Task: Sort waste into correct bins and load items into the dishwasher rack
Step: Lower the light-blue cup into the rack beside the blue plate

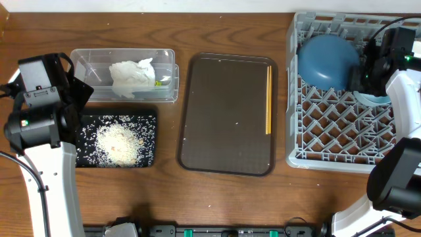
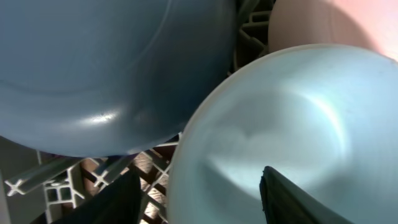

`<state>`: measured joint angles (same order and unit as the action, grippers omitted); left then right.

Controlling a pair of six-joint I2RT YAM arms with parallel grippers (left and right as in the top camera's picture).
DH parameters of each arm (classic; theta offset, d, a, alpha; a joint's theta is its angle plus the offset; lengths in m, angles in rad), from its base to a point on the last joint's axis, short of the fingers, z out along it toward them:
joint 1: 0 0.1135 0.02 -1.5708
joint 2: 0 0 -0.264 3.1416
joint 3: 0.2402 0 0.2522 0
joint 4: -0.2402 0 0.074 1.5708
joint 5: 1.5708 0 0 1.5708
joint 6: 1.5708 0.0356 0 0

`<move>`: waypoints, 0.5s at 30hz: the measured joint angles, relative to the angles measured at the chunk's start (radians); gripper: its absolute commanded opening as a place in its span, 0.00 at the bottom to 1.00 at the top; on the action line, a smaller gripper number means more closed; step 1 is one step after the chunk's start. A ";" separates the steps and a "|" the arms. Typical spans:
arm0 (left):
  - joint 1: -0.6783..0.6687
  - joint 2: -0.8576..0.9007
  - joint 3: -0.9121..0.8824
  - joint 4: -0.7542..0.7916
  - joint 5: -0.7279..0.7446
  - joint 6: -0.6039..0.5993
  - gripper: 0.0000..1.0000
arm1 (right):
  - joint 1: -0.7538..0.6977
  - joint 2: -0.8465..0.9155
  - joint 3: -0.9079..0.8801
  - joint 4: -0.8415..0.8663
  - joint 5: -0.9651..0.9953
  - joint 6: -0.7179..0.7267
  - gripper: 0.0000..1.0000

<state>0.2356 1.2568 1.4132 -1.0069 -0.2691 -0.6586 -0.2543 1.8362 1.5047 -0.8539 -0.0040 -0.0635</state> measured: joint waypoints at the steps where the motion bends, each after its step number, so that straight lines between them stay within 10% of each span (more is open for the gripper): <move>1: 0.000 0.000 0.000 0.000 0.000 0.000 0.90 | 0.000 0.000 0.000 -0.004 0.000 -0.005 0.37; 8: 0.000 0.000 0.000 0.000 0.000 0.000 0.90 | 0.018 0.000 0.000 -0.015 0.012 0.024 0.01; 15: 0.000 0.000 0.000 0.000 0.000 0.000 0.90 | 0.015 -0.021 0.015 -0.013 0.013 0.088 0.01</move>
<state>0.2356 1.2572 1.4132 -1.0069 -0.2691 -0.6586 -0.2390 1.8149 1.5200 -0.8665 0.0086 0.0242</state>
